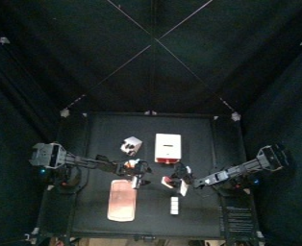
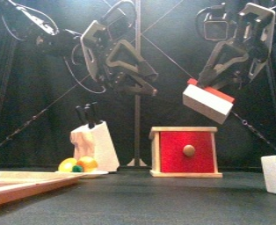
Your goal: Grab salmon sushi with other hand
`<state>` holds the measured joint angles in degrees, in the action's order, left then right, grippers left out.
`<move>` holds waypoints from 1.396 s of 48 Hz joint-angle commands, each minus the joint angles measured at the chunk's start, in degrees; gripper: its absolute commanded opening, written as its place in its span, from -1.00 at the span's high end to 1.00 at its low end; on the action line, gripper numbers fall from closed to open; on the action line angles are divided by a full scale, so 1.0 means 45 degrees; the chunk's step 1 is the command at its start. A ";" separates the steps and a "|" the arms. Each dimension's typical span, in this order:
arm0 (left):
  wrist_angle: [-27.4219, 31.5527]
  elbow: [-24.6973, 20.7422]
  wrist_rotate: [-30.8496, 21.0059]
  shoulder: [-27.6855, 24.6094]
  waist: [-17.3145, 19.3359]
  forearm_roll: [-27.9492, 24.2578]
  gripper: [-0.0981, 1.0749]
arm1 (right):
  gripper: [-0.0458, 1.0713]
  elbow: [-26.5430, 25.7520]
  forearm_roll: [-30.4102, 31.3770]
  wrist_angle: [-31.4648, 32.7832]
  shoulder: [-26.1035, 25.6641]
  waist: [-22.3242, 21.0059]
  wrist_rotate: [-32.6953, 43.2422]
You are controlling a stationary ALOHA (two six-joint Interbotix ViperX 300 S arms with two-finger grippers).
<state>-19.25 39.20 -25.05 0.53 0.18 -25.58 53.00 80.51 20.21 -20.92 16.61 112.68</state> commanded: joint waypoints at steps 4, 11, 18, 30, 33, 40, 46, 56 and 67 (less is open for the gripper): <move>-0.0117 -0.0234 0.0039 0.0234 0.0059 0.0000 -0.66 | 0.04 -0.0117 0.0000 0.0020 -0.0137 0.0039 0.0039; -0.0137 -0.0469 0.0000 0.0137 0.0059 0.0039 -0.66 | 0.04 -0.0156 -0.0117 0.0020 -0.0117 -0.0039 -0.0039; -0.0195 -0.0781 -0.0059 -0.0215 0.0059 0.0234 -0.67 | 0.04 -0.0273 0.0117 0.0117 -0.0098 -0.0059 -0.0117; -0.0195 -0.1250 -0.0059 -0.0723 0.0039 0.0547 -0.67 | 0.04 -0.0410 0.0898 0.0156 -0.0020 -0.0039 -0.0098; -0.0195 -0.1309 -0.0059 -0.0742 0.0020 0.0547 -0.67 | 0.04 -0.0469 0.1055 0.0156 0.0000 -0.0039 -0.0098; -0.0195 -0.1406 -0.0059 -0.0898 -0.0020 0.0547 -0.72 | 0.04 -0.0625 0.1367 0.0137 0.0176 0.0020 -0.0098; -0.0195 -0.1465 0.0000 -0.0996 -0.0098 0.0508 -0.88 | 0.04 -0.0781 0.1562 0.0137 0.0313 0.0020 -0.0117; -0.0195 -0.1562 0.0020 -0.1113 -0.0117 0.0469 -0.93 | 0.04 -0.0918 0.1738 0.0137 0.0371 0.0000 -0.0117; -0.0195 -0.2129 0.0020 -0.1680 -0.0117 0.0059 -0.93 | 0.04 -0.0937 0.1719 0.0137 0.0371 -0.0020 -0.0078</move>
<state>-19.60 32.17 -25.05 -6.77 -0.35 -24.52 50.19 88.07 20.74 -18.54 16.61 112.24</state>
